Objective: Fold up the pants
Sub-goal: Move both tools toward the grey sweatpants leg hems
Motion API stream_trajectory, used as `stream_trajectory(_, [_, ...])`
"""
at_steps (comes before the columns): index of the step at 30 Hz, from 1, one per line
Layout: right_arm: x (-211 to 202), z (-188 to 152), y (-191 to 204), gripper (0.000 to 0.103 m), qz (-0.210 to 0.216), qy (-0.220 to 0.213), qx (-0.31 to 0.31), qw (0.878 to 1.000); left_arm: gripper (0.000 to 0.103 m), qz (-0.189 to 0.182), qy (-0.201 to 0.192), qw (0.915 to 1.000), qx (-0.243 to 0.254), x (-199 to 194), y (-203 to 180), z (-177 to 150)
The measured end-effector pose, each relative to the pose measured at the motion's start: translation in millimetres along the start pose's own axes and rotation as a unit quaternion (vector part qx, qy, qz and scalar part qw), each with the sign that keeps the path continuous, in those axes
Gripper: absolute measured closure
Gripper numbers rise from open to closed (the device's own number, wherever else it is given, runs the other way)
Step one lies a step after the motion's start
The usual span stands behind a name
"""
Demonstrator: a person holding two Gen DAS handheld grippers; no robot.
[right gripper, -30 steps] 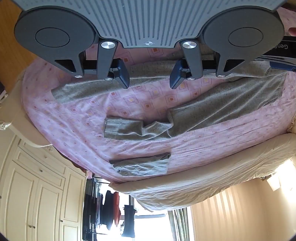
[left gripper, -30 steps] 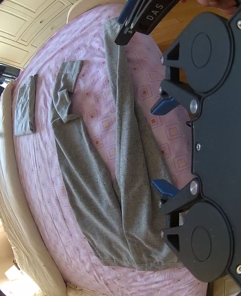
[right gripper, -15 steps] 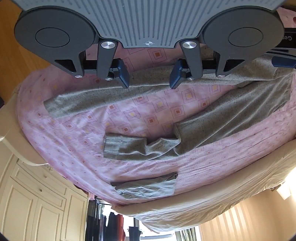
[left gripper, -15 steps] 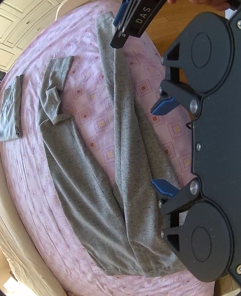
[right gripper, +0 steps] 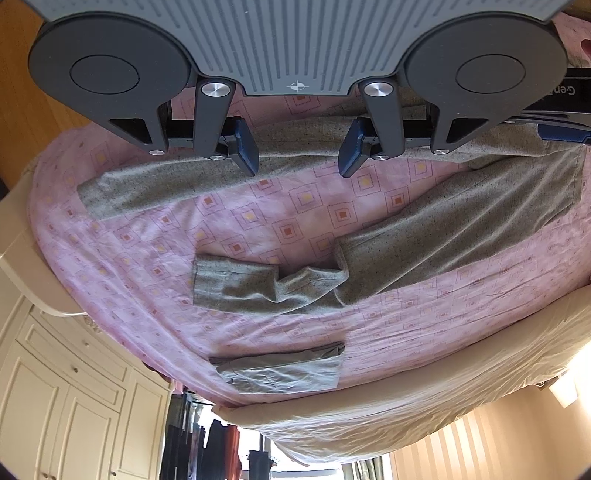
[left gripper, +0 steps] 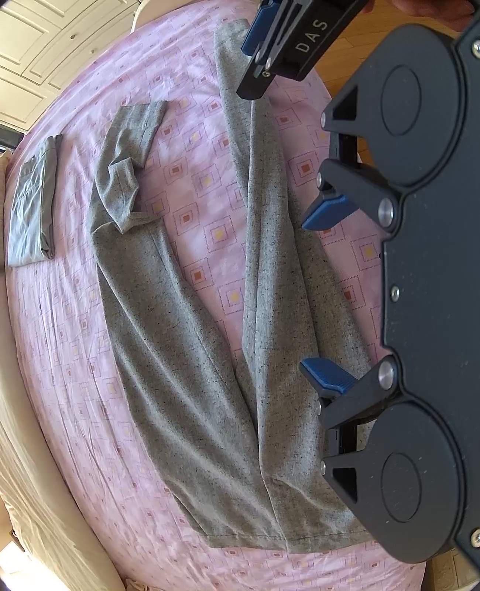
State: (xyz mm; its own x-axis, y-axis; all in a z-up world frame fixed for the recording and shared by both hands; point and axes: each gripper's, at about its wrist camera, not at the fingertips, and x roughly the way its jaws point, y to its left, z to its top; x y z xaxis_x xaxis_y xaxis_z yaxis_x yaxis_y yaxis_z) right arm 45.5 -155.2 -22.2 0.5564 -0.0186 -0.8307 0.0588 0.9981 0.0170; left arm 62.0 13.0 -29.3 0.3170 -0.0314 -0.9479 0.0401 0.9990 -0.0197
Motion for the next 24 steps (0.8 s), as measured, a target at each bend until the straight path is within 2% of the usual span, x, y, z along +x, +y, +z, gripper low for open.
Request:
stream_trajectory(11, [-9,3,5,0.057,0.002,-0.016,-0.005,1.0,0.026,0.001,-0.014,0.9999,-0.003,-9,0,1])
stream_trajectory(24, [-17,-9,10,0.057,0.002,-0.015,-0.001,1.0,0.026,-0.011,-0.003,0.9999,0.0,-12,0,-9])
